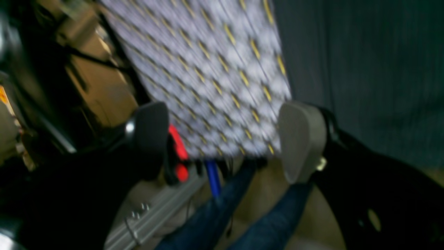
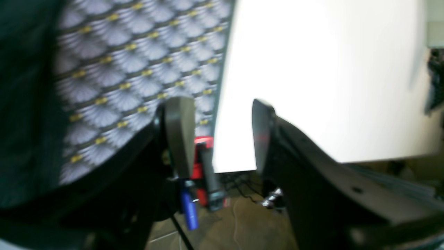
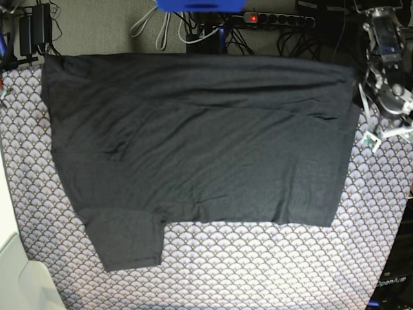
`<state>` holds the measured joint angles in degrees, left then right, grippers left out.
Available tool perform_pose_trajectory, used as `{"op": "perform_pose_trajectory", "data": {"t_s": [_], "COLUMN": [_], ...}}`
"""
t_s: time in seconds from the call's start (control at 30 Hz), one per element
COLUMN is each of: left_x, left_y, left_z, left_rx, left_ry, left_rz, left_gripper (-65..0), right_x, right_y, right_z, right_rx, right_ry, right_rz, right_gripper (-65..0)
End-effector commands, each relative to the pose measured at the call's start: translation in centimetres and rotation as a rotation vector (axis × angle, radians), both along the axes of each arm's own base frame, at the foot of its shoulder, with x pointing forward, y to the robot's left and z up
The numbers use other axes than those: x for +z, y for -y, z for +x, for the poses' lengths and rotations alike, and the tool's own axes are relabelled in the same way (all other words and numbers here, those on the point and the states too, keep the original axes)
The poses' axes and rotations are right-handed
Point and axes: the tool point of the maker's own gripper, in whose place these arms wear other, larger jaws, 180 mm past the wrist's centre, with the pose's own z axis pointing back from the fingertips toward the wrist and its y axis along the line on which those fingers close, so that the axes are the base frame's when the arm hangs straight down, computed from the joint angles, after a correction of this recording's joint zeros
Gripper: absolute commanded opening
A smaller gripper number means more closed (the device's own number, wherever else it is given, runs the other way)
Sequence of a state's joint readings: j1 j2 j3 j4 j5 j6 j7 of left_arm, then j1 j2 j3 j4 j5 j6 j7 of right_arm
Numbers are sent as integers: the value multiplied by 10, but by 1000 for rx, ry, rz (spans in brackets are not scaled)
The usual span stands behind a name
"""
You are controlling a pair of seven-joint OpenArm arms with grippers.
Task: Fold the T-shirt properly
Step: 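Release the shirt and move both grippers toward the shirt's sides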
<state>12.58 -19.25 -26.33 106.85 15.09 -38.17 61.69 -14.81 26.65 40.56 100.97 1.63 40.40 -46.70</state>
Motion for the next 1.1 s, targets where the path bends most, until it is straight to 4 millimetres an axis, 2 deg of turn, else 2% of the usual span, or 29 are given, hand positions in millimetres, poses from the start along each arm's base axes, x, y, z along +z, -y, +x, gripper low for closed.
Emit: {"op": "perform_pose_trajectory", "data": {"t_s": [0.0,0.07,0.17,0.37,0.47,0.57,0.7,0.8,0.87,0.97,1.07], "left_x": [14,22,31,59,70,64,58,56,54,42,43], "left_y": [-12,-14,-16,-29,-28,-33,-44,-38,-31,-26,-21], "left_z": [2,12,21,44,58,75,102,126,137,143,155], "left_rx": [25,35,66,138,134,157,191,143,99,74,57], "left_ry": [22,59,109,231,275,275,273,321,325,314,332], "left_rz": [43,40,23,-2,-11,-55,-121,-177,-180,-202,-222], "left_gripper": [-165,-166,-167,-165,-165,-165,-165,-165,-165,-166,-167], "right_x": [21,31,32,-2,-4,3,7,13,6,-2,-18], "right_y": [4,2,1,9,10,8,-5,-6,-4,-7,-14], "right_z": [15,31,52,83,99,108,124,131,131,151,167], "right_rx": [15,22,29,18,29,39,83,88,74,82,102], "right_ry": [65,111,135,68,55,71,78,94,85,115,122], "right_rz": [-26,-22,6,108,125,122,119,120,142,209,279], "right_gripper": [-375,-375,-376,-376,-376,-375,-375,-373,-373,-373,-373]}}
